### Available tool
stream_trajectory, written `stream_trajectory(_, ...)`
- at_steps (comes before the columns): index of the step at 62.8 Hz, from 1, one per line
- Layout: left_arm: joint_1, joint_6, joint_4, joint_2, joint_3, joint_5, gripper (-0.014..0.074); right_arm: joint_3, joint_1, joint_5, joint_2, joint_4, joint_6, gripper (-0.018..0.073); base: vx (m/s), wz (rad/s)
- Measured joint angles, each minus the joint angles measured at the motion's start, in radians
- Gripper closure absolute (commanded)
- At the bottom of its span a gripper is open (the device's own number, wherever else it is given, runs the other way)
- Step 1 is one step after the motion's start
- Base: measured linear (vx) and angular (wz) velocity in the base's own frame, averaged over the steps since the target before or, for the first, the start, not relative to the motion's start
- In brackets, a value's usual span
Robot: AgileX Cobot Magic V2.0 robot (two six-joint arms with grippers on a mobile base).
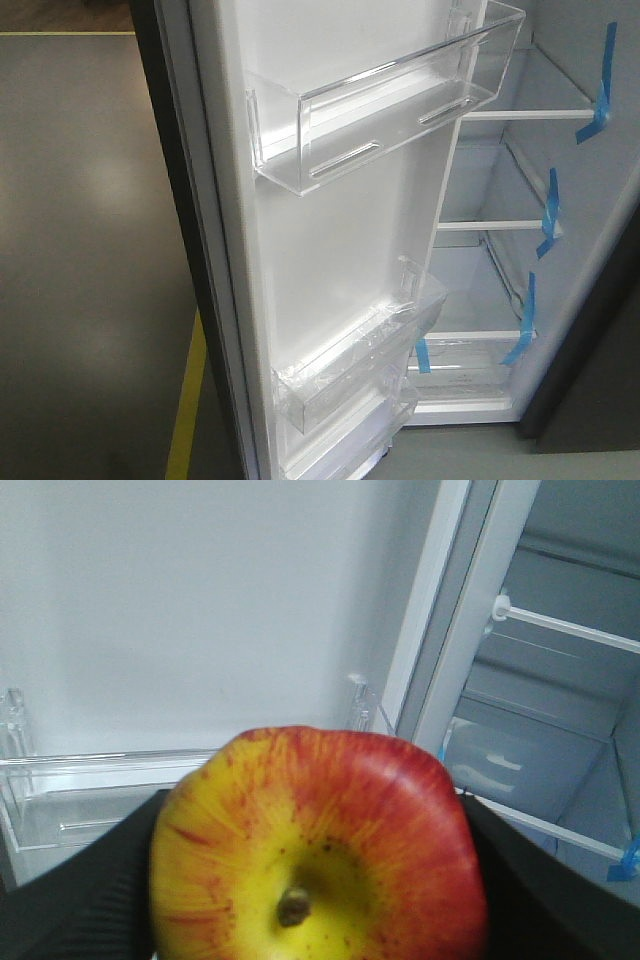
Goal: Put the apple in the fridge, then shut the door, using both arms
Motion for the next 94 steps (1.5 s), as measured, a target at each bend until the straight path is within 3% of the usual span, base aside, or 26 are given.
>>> stream_trajectory(94,0.000,0.000,0.000,0.000,0.000,0.000,0.0603,0.000,0.000,0.000,0.000,0.000,0.000,0.0536,0.00,0.00)
